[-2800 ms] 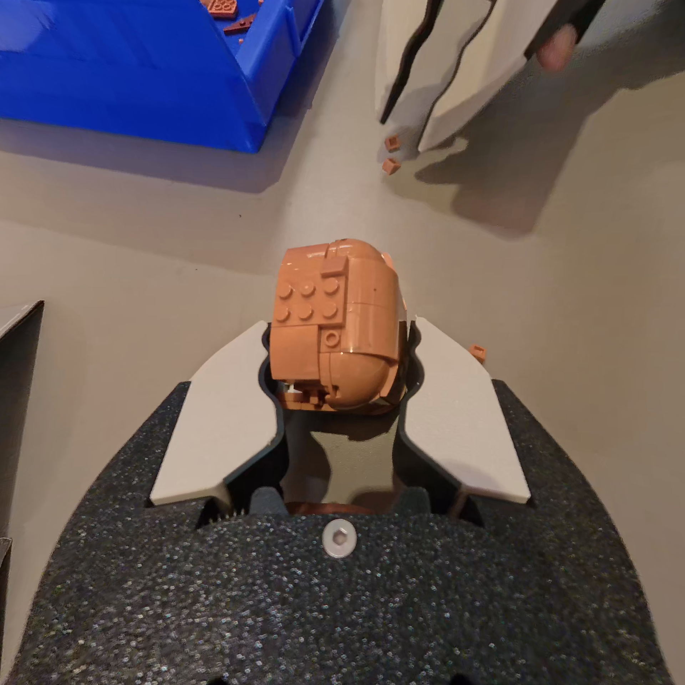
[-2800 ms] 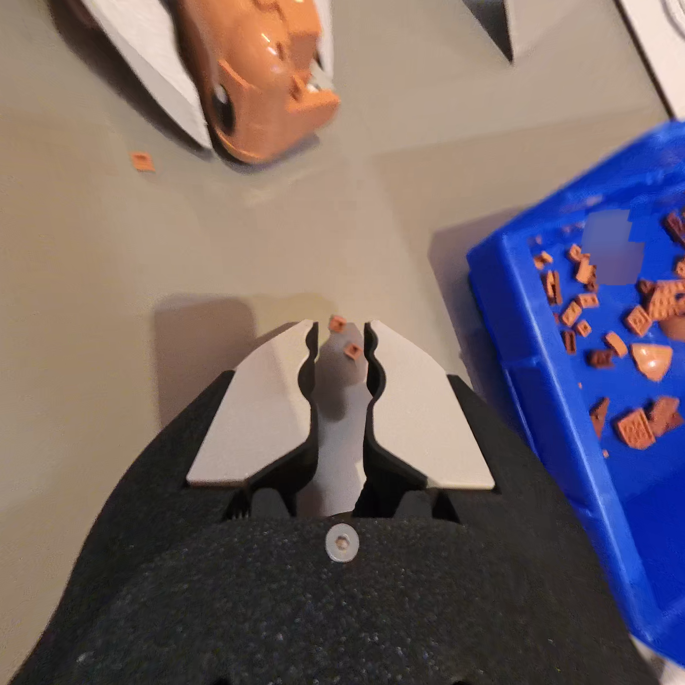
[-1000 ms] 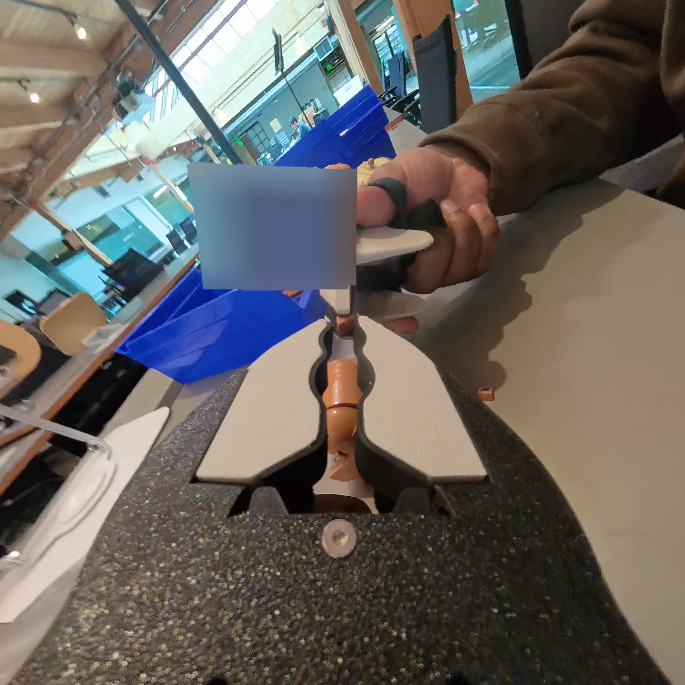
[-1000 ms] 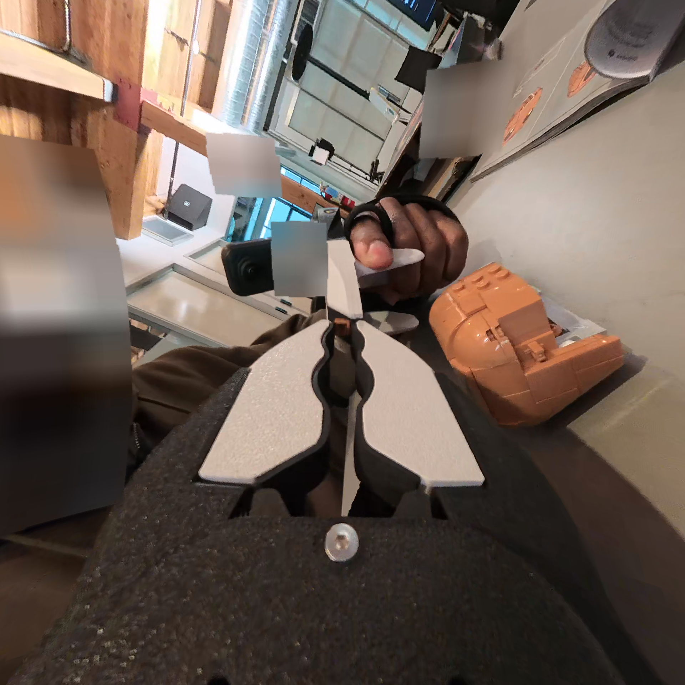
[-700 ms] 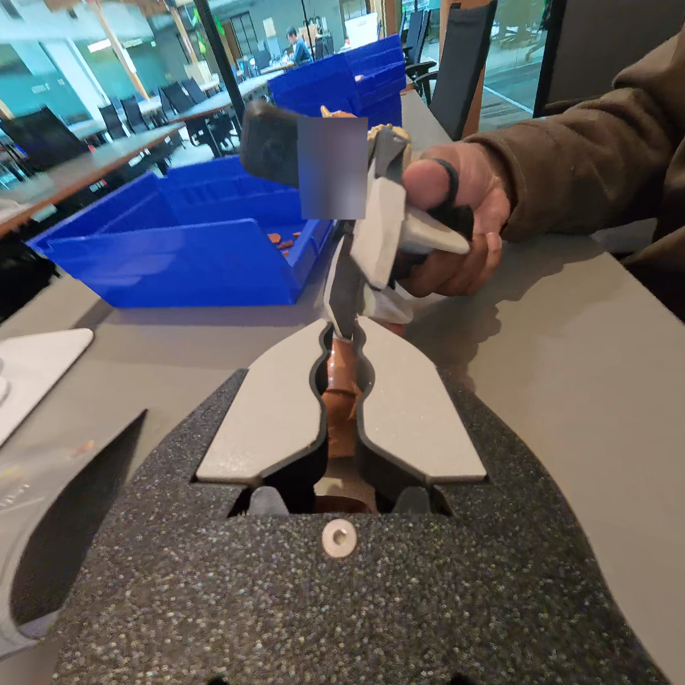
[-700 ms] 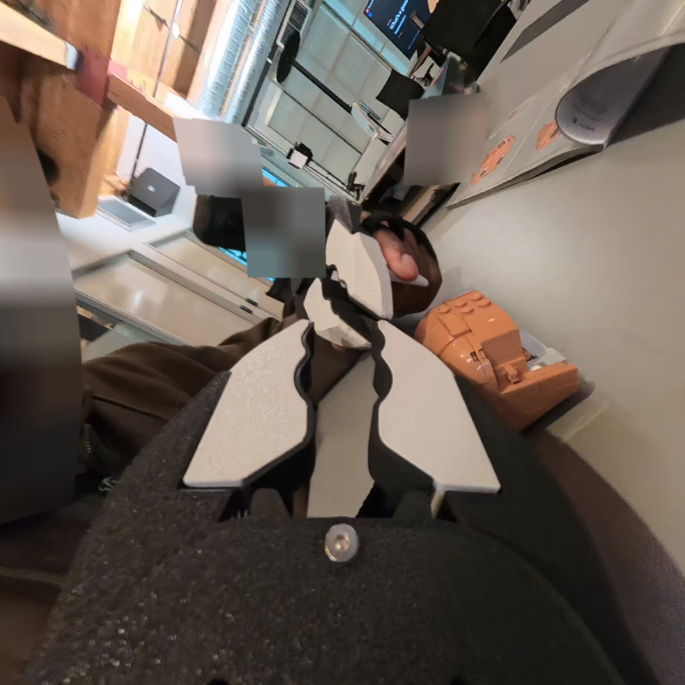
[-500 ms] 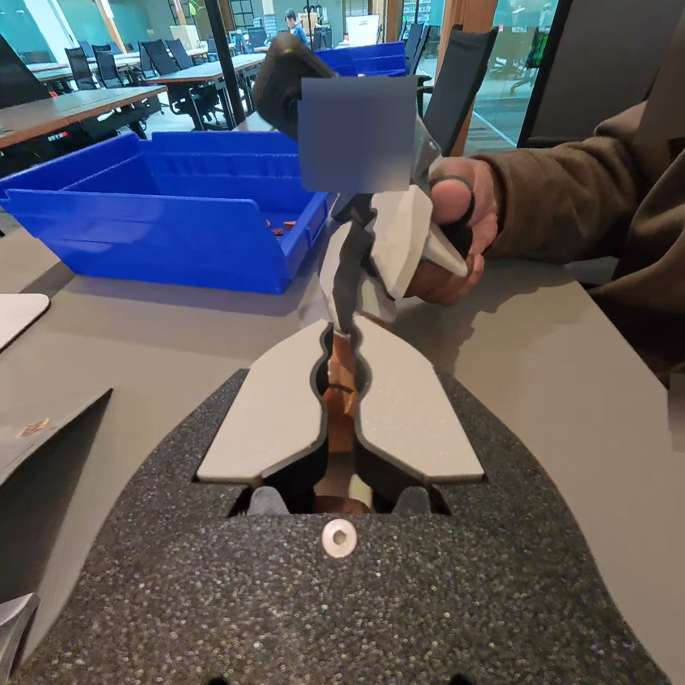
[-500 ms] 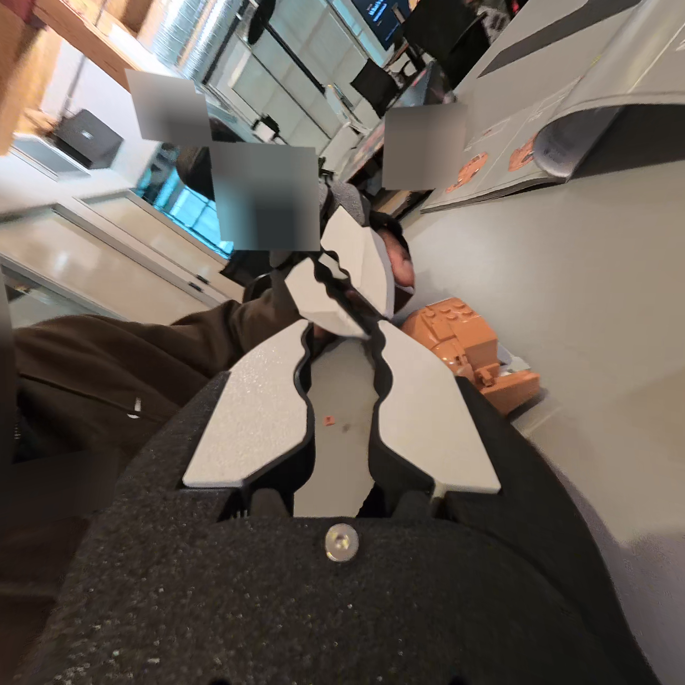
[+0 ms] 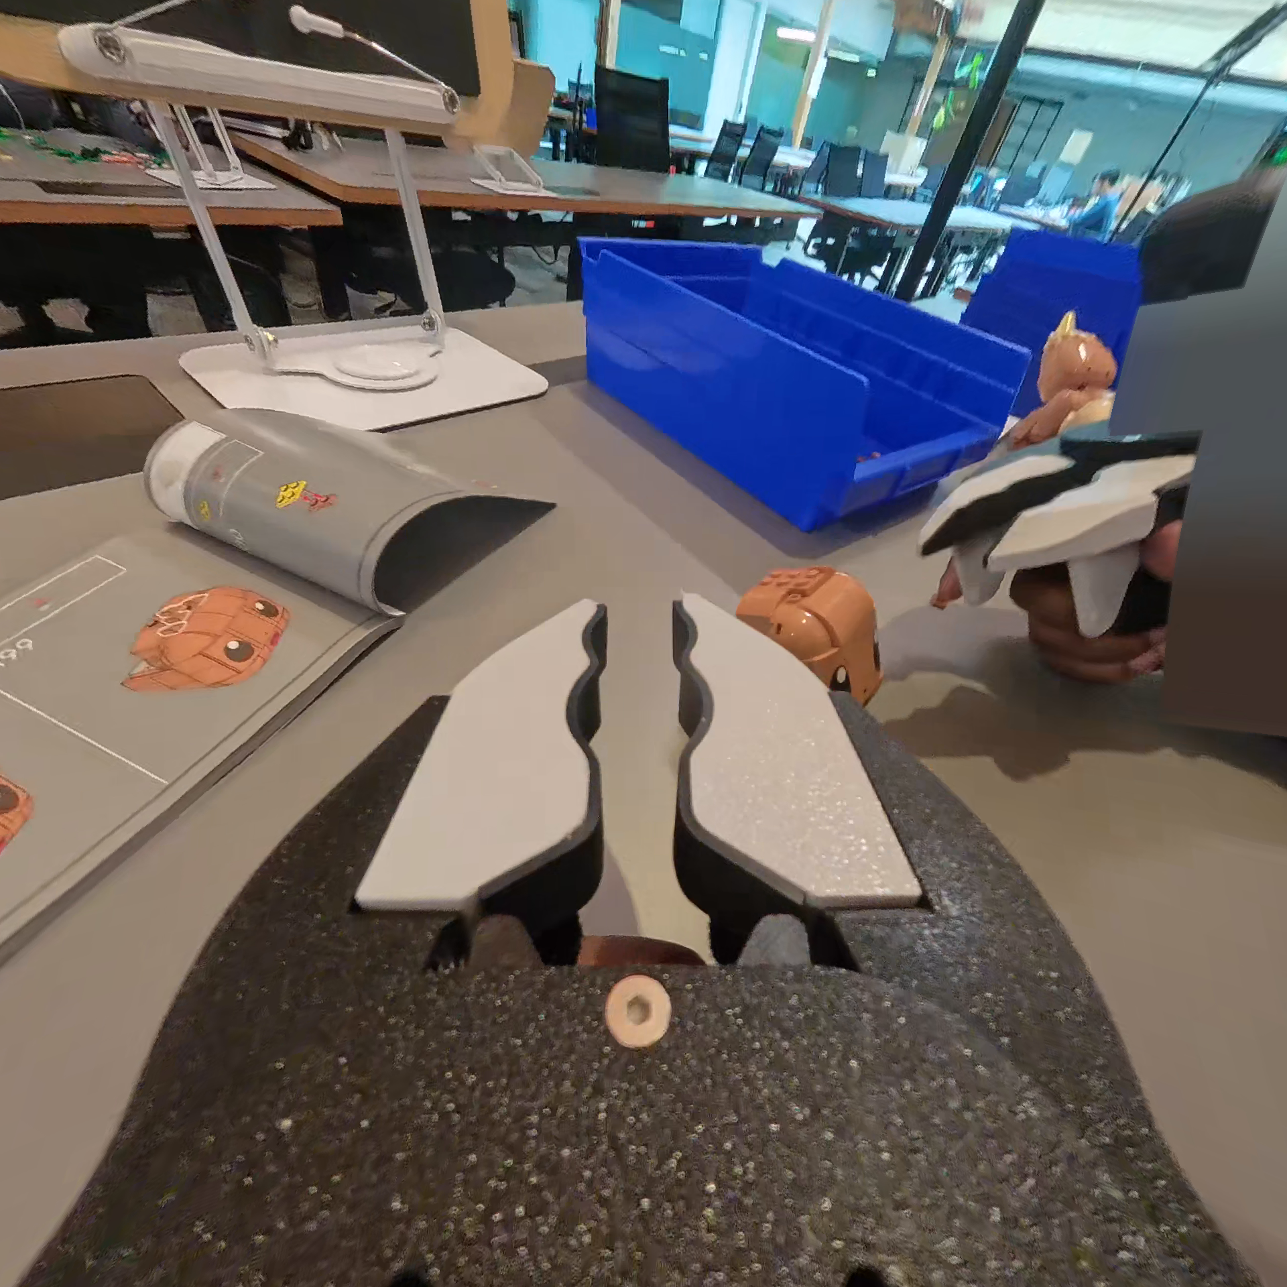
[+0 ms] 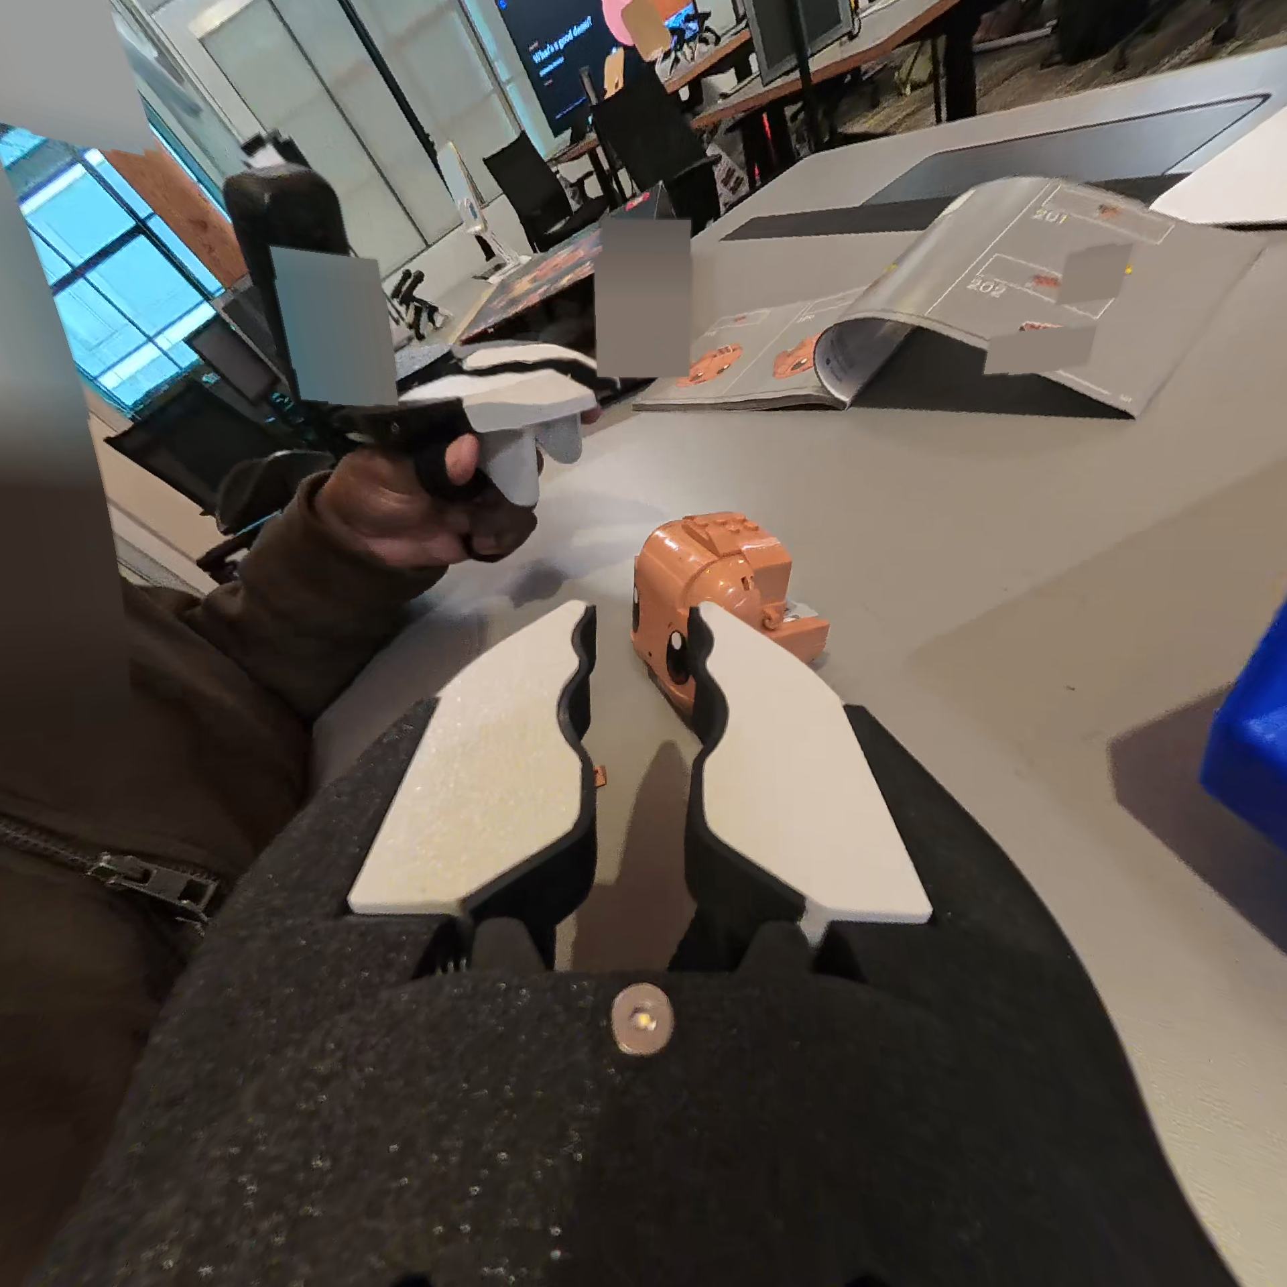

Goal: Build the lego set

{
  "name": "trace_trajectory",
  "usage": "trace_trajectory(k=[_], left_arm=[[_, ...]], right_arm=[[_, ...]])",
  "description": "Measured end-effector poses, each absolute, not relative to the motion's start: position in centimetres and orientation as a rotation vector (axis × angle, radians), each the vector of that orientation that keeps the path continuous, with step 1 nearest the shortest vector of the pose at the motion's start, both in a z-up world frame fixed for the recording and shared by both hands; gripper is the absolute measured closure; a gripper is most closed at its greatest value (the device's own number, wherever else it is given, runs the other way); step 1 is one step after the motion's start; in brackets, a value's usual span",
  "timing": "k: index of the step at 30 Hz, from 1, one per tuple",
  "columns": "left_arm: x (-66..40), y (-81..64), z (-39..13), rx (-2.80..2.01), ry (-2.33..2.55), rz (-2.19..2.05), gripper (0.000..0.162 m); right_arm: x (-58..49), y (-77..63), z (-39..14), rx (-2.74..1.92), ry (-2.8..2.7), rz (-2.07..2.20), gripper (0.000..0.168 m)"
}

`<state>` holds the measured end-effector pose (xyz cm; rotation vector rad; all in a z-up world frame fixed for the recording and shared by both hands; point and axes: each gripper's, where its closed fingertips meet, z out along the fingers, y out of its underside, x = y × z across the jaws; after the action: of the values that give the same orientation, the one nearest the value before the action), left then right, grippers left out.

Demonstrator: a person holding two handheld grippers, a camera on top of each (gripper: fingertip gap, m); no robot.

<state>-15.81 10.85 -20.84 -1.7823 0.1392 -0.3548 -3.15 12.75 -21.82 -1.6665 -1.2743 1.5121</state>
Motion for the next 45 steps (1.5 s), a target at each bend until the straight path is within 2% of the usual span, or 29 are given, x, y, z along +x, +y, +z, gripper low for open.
trace_trajectory(k=[8,13,15,19,27,32,41,45], left_arm=[[-12.3,7.2,-21.2,-1.794,0.424,-0.424,0.139],[-7.4,-1.9,-24.6,-1.833,0.94,-0.569,0.121],[-6.2,-4.8,-25.5,-1.853,1.062,-0.634,0.12],[-3.9,-8.1,-26.1,-1.846,1.202,-0.723,0.123],[-2.3,-9.6,-29.6,-1.95,1.392,-0.581,0.14],[-1.8,-9.1,-29.6,-1.965,1.368,-0.568,0.157],[-2.7,-4.9,-29.3,-2.113,1.077,-0.554,0.162],[-3.2,-1.4,-27.0,-2.076,0.748,-0.681,0.162]], right_arm=[[-2.5,9.7,-22.6,-1.559,-1.548,1.322,0.143],[-1.3,8.3,-23.3,-1.548,-1.605,1.305,0.144],[-0.9,8.0,-23.5,-1.548,-1.603,1.306,0.144],[-0.7,7.6,-23.7,-1.541,-1.589,1.309,0.146],[-0.2,6.9,-24.2,-1.513,-1.615,1.293,0.147],[-0.1,6.8,-24.0,-1.501,-1.616,1.339,0.147],[0.1,6.5,-23.5,-1.461,-1.642,1.442,0.147],[-0.2,6.4,-23.4,-1.404,-1.69,1.41,0.147]])
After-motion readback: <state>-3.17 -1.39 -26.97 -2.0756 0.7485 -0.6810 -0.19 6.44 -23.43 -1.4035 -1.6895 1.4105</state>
